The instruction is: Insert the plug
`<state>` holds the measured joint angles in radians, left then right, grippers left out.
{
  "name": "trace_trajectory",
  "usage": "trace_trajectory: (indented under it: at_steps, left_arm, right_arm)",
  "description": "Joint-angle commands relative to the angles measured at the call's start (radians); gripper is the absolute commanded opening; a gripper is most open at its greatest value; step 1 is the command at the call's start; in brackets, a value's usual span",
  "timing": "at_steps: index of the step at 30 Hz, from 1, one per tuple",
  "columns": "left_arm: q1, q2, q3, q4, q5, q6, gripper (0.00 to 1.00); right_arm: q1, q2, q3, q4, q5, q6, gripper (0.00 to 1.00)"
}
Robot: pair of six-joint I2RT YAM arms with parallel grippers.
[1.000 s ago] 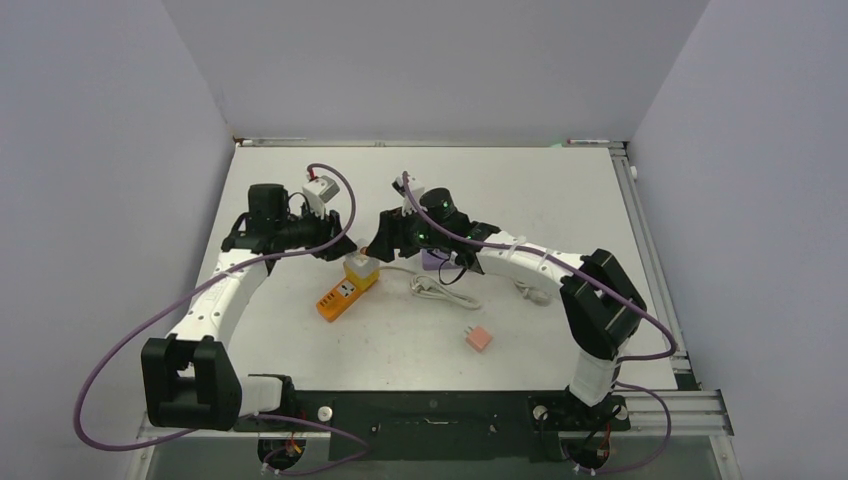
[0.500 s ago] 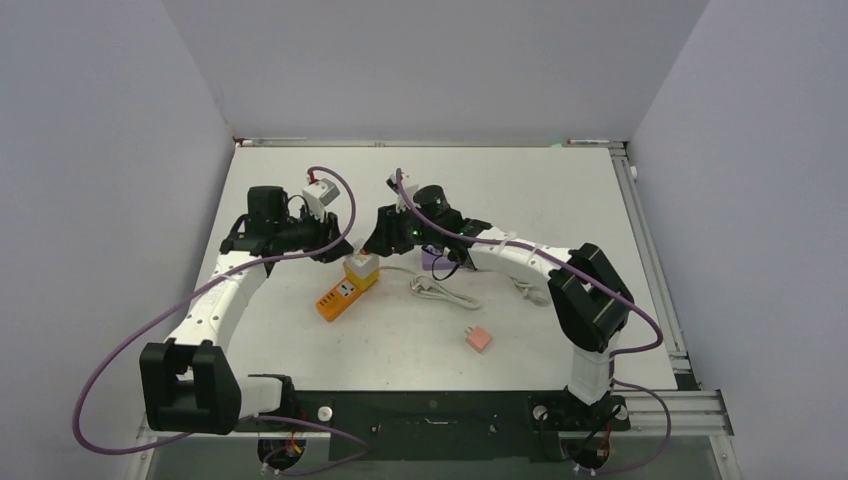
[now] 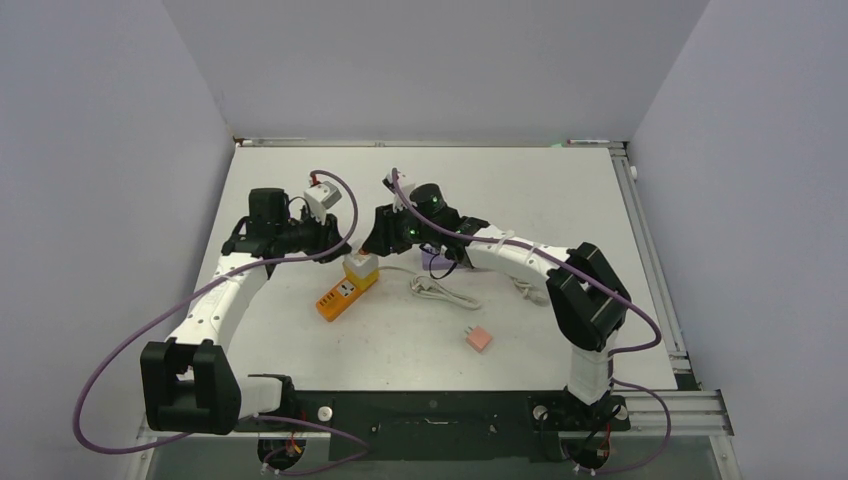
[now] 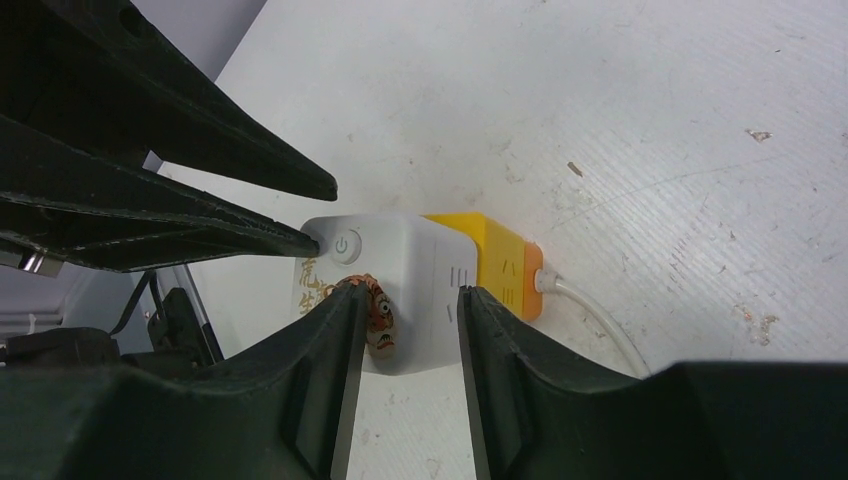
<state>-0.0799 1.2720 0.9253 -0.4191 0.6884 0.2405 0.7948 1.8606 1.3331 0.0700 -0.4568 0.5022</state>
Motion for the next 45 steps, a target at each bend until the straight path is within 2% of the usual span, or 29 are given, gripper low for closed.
trace_trajectory:
  at_steps: [1, 13, 20, 30, 45]
  left_arm:
    - [-0.01, 0.014, -0.043, -0.03, -0.071, 0.067, 0.23]
    - [-0.017, 0.04, -0.123, -0.021, -0.106, 0.111, 0.14]
    - [-0.044, 0.054, -0.164, -0.029, -0.126, 0.15, 0.05]
    - [-0.088, 0.025, -0.207, -0.046, -0.211, 0.258, 0.03]
    - [-0.168, -0.01, -0.286, -0.056, -0.301, 0.403, 0.01]
  right_arm:
    - [0.017, 0.026, 0.056, -0.042, 0.013, -0.038, 0.38]
    - [0.019, 0.049, 0.048, -0.12, 0.036, -0.047, 0.32]
    - [0.023, 0.039, 0.013, -0.142, 0.057, -0.058, 0.28]
    - [0.044, 0.048, -0.023, -0.146, 0.081, -0.073, 0.26]
    - [0.07, 0.039, -0.19, -0.05, 0.154, -0.085, 0.24]
